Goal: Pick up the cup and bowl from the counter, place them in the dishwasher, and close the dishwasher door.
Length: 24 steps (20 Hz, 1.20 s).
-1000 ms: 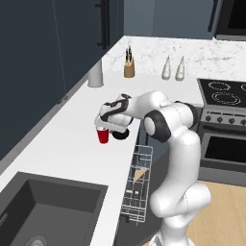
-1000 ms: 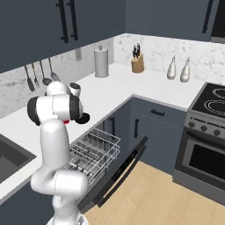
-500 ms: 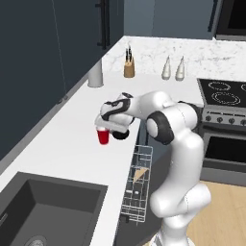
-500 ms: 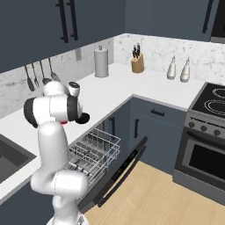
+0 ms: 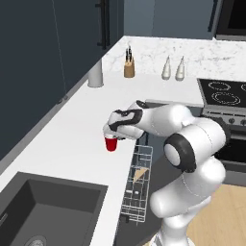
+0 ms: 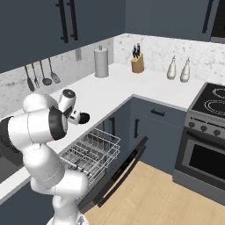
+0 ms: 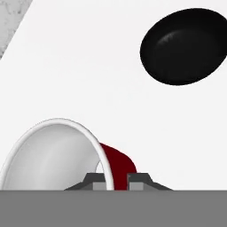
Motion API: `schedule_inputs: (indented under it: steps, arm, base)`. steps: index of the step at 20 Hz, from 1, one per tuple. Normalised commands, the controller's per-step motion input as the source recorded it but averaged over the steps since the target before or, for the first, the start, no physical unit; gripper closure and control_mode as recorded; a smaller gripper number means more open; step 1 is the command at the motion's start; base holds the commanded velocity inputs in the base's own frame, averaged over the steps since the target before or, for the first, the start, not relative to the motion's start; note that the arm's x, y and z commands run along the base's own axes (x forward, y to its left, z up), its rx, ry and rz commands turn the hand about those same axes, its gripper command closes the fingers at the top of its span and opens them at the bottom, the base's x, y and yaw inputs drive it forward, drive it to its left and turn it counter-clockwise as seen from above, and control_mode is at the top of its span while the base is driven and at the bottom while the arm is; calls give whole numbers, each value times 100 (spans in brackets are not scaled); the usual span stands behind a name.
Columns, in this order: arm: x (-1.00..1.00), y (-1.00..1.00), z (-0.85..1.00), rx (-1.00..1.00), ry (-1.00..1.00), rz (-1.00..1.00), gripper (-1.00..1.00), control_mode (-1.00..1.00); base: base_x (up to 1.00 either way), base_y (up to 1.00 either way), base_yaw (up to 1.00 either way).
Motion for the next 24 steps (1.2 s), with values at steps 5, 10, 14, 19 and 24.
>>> schedule_inputs:
  steps: [5, 10, 14, 19, 24]
  arm:
    - [-72, -56, 49, 0, -1, 0, 100, -100]
    - [-19, -71, 3, 0, 0, 0, 100, -100]
    - [0, -78, 0, 0, 0, 2, 100, -100]
    - [20, -66, -10, 0, 0, 11, 100, -100]
    - [34, -45, -49, 2, 5, 16, 100, -100]
  base:
    - [0, 0, 0]
    - [0, 0, 0]
    - [0, 0, 0]
    - [0, 0, 0]
    - [0, 0, 0]
